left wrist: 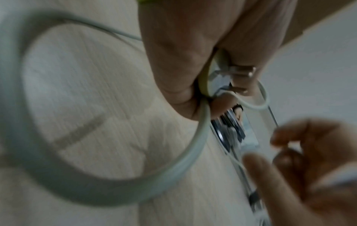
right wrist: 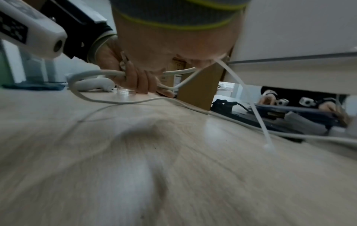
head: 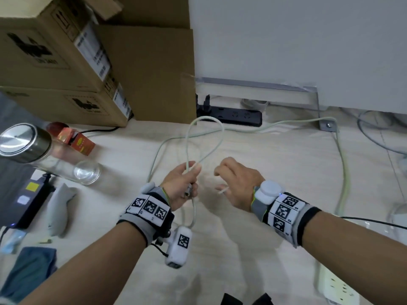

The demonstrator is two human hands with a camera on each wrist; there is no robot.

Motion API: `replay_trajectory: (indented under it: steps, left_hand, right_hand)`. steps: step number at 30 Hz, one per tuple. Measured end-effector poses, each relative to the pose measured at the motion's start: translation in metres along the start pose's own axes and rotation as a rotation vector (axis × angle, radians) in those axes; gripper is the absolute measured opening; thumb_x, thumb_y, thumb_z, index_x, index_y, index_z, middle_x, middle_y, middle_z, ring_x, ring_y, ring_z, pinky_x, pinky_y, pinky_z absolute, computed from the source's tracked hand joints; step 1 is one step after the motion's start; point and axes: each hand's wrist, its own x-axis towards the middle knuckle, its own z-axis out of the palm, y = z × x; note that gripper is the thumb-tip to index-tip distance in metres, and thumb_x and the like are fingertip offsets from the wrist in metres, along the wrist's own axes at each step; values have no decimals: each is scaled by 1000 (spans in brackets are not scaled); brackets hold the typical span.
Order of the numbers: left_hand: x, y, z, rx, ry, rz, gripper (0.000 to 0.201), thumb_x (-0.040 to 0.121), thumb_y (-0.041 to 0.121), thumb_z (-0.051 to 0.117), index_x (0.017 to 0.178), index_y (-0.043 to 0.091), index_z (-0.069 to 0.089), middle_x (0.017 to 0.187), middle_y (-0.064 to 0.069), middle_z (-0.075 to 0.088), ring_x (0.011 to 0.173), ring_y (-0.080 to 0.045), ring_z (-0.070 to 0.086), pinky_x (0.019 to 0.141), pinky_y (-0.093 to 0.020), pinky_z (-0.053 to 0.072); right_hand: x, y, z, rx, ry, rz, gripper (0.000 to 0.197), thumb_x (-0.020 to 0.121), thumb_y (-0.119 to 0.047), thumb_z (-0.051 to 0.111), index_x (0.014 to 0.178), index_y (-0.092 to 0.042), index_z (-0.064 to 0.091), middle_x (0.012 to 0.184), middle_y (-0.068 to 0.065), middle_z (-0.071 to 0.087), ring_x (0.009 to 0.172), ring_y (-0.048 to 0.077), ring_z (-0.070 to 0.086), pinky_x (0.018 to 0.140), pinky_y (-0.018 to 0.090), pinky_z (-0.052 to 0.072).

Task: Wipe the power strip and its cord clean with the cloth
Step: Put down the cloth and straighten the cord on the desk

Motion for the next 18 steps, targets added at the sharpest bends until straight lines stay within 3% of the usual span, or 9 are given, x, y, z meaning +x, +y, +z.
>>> replay_trajectory:
  steps: [2, 3, 5, 7, 9, 11, 12, 14, 18]
  left_hand:
    - [4, 7, -13, -135, 148, 12, 9, 94, 19, 57, 91, 15, 49, 51, 2, 44, 42, -14, 45, 43, -24, 42]
    - [5, 11, -17, -206, 215, 4, 14, 96, 16, 52, 84, 14, 46, 48, 0, 44, 41, -15, 46, 44, -25, 44]
    - [4, 15, -20, -383, 319, -9, 17, 98, 11, 45, 82, 10, 44, 51, -4, 43, 44, -18, 46, 54, -31, 48]
    - [0, 16, -18, -511, 377, -4, 14, 99, 8, 42, 86, 4, 44, 60, -9, 41, 51, -19, 41, 68, -38, 50]
    - [-4, 14, -12, -544, 390, -38, 16, 101, 11, 38, 89, 4, 44, 65, -10, 40, 54, -20, 40, 71, -41, 48]
    - [-6, 12, -10, -538, 396, -86, 17, 102, 17, 36, 93, 6, 45, 67, -10, 43, 56, -22, 43, 65, -39, 43]
    - [-7, 12, -11, -524, 402, -109, 18, 101, 20, 37, 97, 5, 47, 70, -11, 47, 58, -23, 46, 62, -37, 42]
    - [-6, 7, -14, -469, 424, -157, 22, 100, 25, 42, 104, 5, 50, 76, -11, 53, 62, -23, 50, 58, -33, 45]
    - [-10, -7, -9, -350, 391, -212, 31, 101, 31, 42, 93, 2, 51, 75, -15, 56, 58, -24, 53, 52, -31, 49]
  right_hand:
    - [0, -3, -2, 56, -43, 19, 39, 79, -52, 57, 103, -22, 52, 102, -3, 53, 75, 22, 59, 55, 26, 40]
    - [1, -9, -4, 67, -138, 47, 48, 78, -64, 51, 104, -24, 55, 101, -5, 56, 79, 20, 59, 62, 26, 43]
    - [5, -27, 3, 83, -316, 95, 59, 72, -75, 50, 107, -29, 57, 102, -9, 55, 87, 17, 56, 73, 29, 46]
    - [10, -47, 13, 170, -410, 165, 63, 68, -79, 51, 111, -32, 57, 103, -7, 54, 88, 19, 55, 77, 32, 47]
    - [14, -56, 28, 240, -419, 231, 53, 74, -70, 54, 106, -29, 59, 97, -1, 54, 85, 23, 56, 75, 35, 48]
    - [20, -53, 39, 326, -388, 337, 25, 87, -48, 54, 88, -23, 54, 86, 3, 55, 77, 28, 55, 66, 34, 43]
    - [22, -49, 42, 375, -364, 401, 21, 92, -41, 50, 81, -23, 48, 80, 4, 55, 73, 28, 54, 63, 33, 41]
    - [26, -39, 44, 484, -261, 517, 20, 95, -38, 46, 81, -25, 46, 80, 3, 61, 74, 28, 57, 67, 34, 46]
    - [36, -18, 40, 584, -109, 656, 15, 94, -37, 51, 85, -27, 58, 86, 3, 70, 80, 26, 64, 75, 33, 52]
